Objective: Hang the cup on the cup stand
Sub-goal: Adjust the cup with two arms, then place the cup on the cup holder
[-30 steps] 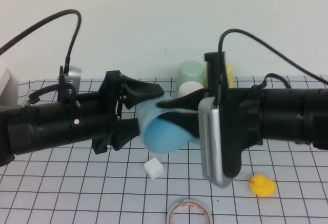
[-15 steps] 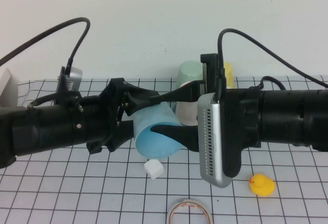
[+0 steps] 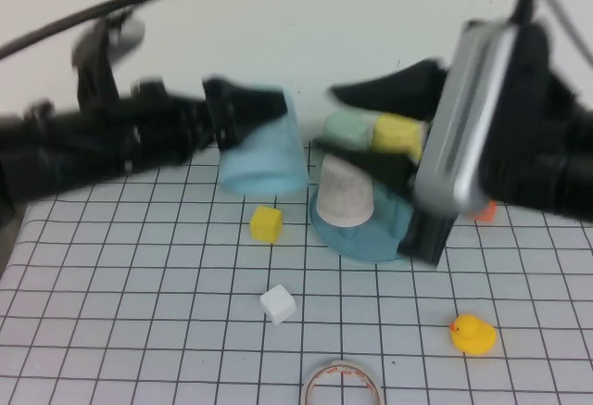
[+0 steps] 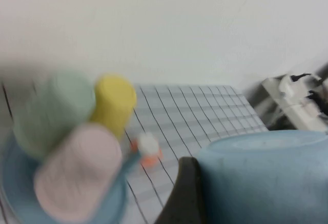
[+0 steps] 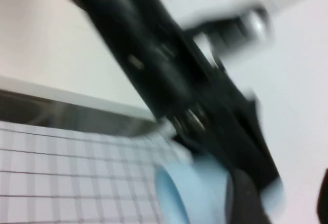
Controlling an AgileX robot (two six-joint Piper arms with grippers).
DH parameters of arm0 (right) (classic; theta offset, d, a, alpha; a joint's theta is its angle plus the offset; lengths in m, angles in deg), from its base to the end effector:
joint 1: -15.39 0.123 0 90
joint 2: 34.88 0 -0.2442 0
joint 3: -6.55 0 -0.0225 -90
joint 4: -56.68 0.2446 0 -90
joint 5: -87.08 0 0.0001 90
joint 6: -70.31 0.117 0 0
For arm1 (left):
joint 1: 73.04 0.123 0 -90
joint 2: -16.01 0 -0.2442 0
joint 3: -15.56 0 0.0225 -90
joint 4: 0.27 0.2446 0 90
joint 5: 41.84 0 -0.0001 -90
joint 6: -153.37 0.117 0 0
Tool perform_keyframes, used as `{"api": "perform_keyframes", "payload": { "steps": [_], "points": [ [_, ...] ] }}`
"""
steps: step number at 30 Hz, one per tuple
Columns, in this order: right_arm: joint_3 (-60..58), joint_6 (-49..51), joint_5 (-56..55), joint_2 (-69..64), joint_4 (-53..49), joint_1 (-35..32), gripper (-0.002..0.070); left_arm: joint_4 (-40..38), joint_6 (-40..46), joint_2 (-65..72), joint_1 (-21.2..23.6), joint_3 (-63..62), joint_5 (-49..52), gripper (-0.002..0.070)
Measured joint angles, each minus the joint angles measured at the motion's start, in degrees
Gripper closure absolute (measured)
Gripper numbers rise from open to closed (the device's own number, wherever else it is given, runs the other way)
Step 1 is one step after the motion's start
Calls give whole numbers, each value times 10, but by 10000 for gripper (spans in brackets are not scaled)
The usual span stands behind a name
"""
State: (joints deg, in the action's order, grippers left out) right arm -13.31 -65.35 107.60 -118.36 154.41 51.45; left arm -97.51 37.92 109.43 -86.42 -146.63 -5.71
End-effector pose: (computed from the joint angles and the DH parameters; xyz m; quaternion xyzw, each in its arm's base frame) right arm 0.2374 0.2232 0.3112 -0.5430 0.5388 0.1282 0.6312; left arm 0.3168 -0.1458 0.2731 0.0434 0.7808 -0.4563 0.4244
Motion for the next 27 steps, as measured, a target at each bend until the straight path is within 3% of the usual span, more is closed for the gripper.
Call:
{"api": "perform_keyframes", "payload": {
  "steps": [3, 7, 9, 12, 19, 27],
  "points": [
    [-9, 51, -79, 21, 3, 0, 427, 0, 89, 0, 0, -40, -14, 111],
    [-47, 86, -136, 41, 7, 0, 598, 0, 214, 5, -9, -79, -36, 111],
    [-71, 92, -142, 49, 8, 0, 645, 0, 280, 14, -23, -99, -43, 111],
    [-104, 95, -156, 61, 10, 0, 667, 0, 350, 37, -50, -124, -47, 111],
    [-170, 110, -188, 90, 13, 0, 677, 0, 402, 134, -97, -183, -51, 112],
    [-198, 134, -216, 109, 14, 0, 678, 0, 462, 266, -103, -276, 32, 114]
  ]
}}
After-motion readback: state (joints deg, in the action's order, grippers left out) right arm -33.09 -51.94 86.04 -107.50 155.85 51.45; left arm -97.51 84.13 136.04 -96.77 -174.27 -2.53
